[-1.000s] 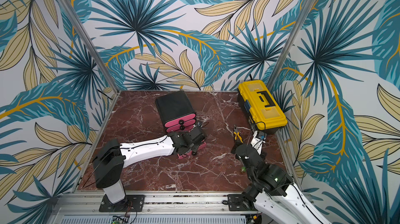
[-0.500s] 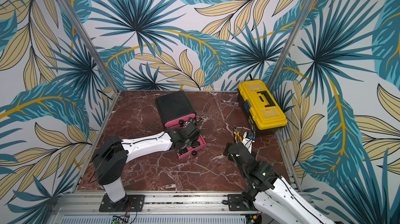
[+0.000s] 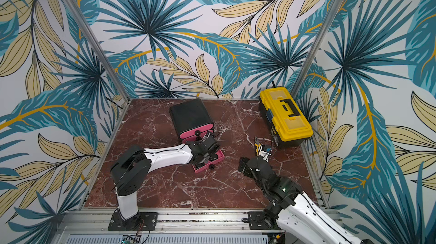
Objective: Put the bluetooth earphones in the drawer according to color
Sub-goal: Place the bluetooth earphone in the drawer.
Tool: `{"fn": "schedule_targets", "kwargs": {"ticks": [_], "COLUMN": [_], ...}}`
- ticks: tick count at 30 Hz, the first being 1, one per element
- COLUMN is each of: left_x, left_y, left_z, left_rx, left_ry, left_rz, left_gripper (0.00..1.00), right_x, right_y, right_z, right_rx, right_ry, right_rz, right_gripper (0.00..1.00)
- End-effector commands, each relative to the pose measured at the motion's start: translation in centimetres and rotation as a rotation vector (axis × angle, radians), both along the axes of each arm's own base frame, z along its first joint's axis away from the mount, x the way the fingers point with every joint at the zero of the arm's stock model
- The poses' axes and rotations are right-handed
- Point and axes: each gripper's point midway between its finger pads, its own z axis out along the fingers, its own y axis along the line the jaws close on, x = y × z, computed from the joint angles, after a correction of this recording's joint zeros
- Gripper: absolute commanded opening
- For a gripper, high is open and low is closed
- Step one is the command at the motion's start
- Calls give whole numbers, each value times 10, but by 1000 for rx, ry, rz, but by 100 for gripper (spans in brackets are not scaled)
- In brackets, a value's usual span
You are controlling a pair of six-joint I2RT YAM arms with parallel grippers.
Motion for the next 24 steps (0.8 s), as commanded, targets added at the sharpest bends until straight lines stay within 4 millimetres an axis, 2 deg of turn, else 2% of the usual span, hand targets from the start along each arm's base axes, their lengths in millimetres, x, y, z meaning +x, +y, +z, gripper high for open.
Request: {"fn": "schedule_targets", "kwargs": {"ticks": [1, 6, 9, 17, 24], "left_x": [5, 0, -7, -30, -26], "left_y": [-2, -5, -7, -16, -11], "left_z": [4, 20, 35, 85, 136], "left_rx": [-8, -57, -98, -214, -263], "left_ry": [-5, 2, 4, -23, -87], "left_rz": [15, 6, -5, -55, -81], "left_gripper": [60, 70, 72, 79, 94], "right_x": [1, 1, 1, 1, -1], "right_y": [11, 18, 20, 31, 54], "right_z": [-10, -20, -22, -30, -42], "right_rx": [16, 24, 27, 38, 75], "right_ry": [22, 48, 54, 76, 110], "right_rz": [45, 65, 75, 128, 231], "right_gripper": [99, 99, 99, 100, 99]}}
